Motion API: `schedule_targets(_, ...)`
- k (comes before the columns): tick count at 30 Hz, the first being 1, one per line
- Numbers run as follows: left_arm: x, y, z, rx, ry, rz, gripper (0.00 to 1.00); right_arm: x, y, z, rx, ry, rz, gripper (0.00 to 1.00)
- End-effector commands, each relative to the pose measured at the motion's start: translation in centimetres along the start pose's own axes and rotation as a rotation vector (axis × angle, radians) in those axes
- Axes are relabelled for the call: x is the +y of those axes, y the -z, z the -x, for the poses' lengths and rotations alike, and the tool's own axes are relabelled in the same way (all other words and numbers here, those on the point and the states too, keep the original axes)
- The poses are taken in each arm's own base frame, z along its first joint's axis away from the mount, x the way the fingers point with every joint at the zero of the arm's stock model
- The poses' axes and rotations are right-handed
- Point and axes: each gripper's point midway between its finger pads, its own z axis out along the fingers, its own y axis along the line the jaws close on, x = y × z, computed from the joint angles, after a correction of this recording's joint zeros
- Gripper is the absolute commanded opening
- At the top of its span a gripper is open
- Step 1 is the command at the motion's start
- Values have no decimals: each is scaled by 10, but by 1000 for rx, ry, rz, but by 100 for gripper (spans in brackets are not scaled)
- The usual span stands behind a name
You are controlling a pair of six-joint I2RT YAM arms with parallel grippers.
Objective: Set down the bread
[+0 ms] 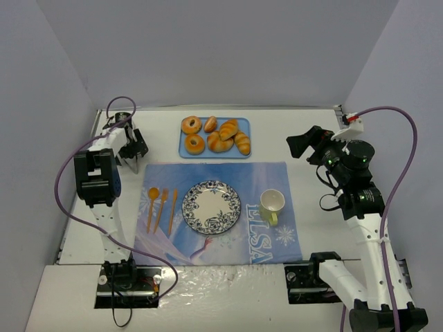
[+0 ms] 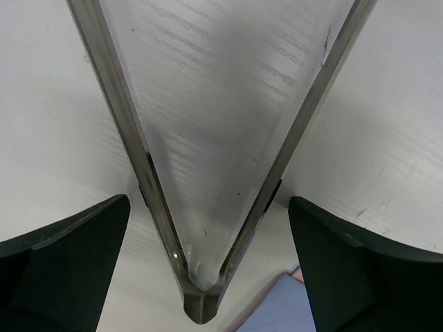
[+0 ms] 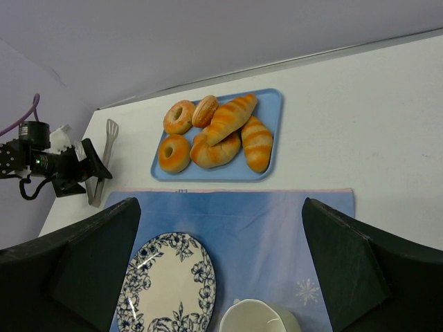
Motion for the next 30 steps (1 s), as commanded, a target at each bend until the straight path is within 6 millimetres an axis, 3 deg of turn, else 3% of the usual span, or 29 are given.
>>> schedule_targets(1, 6, 13, 27, -63, 51, 3, 96, 11, -3, 12, -57, 29, 56, 100)
schedule_targets(6, 10, 9, 25, -48, 64, -3, 95, 12, -2, 13, -57, 29, 61, 100)
schedule_targets(13, 6, -4, 15, 2, 72, -33, 84, 14, 0, 15, -66, 31, 65, 100)
schedule_targets(18, -2, -11, 8, 42, 68, -75, 64, 16, 3, 16, -72, 29, 70, 100)
schedule_targets(21, -2, -12, 6, 49, 70, -77, 37, 18, 5, 19, -80, 29, 76, 100)
schedule_targets(22, -2, -11, 6, 49, 73, -77, 30, 19, 6, 19, -82, 30, 78, 100)
schedule_targets(25, -3, 2, 13, 22, 76, -88, 23, 20, 8, 19, -85, 27, 80, 100)
schedule_targets(30, -8, 37, 31, -50, 67, -121, 21, 22, 10, 20, -87, 24, 86, 100)
